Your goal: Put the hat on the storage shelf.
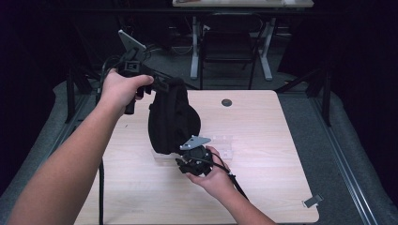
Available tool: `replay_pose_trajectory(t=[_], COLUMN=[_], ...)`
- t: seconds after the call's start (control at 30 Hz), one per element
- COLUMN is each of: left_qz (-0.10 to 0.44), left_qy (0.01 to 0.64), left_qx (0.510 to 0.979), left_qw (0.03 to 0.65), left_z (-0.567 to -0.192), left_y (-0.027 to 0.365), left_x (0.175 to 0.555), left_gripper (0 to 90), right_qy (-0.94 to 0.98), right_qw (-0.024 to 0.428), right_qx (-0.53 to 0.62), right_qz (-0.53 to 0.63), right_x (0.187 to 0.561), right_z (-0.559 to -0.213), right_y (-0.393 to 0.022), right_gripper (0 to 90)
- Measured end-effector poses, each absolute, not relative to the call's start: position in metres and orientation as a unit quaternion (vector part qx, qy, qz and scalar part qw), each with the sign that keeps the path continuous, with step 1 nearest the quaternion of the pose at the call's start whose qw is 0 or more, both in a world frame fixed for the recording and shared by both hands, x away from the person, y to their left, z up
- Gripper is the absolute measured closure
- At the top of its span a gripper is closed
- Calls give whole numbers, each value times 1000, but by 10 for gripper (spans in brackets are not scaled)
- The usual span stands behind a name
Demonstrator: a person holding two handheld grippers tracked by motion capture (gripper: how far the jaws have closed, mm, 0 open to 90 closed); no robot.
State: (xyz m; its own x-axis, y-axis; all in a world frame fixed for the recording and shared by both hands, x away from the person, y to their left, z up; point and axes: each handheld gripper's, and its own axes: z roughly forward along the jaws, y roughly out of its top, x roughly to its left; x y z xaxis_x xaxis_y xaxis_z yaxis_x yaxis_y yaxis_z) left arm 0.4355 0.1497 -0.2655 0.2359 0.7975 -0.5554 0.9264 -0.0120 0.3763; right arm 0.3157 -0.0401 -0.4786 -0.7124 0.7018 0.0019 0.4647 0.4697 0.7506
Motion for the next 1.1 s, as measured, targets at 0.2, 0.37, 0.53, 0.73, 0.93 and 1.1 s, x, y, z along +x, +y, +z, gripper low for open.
replay_pose_trajectory(t=[0.2, 0.37, 0.53, 0.73, 0.93, 1.1], left_qz=[-97, -95, -95, -93, -96, -94], left_qy=[610, 608, 606, 599, 594, 593], left_qx=[706, 707, 710, 716, 719, 719], left_qw=[347, 347, 346, 346, 348, 349], left_z=[-266, -265, -264, -260, -257, -255], left_y=[148, 147, 146, 136, 131, 126], left_x=[435, 434, 433, 432, 432, 432], left_gripper=[849, 849, 849, 849, 849, 849], right_qy=[838, 840, 843, 838, 837, 825], right_qw=[156, 160, 160, 158, 148, 122], right_qx=[357, 356, 351, 350, 344, 355], right_qz=[382, 376, 376, 389, 398, 421], right_x=[318, 318, 318, 318, 319, 323], right_z=[-479, -479, -478, -479, -478, -479], right_y=[-40, -42, -47, -56, -60, -67], right_gripper=[596, 666, 717, 740, 751, 752])
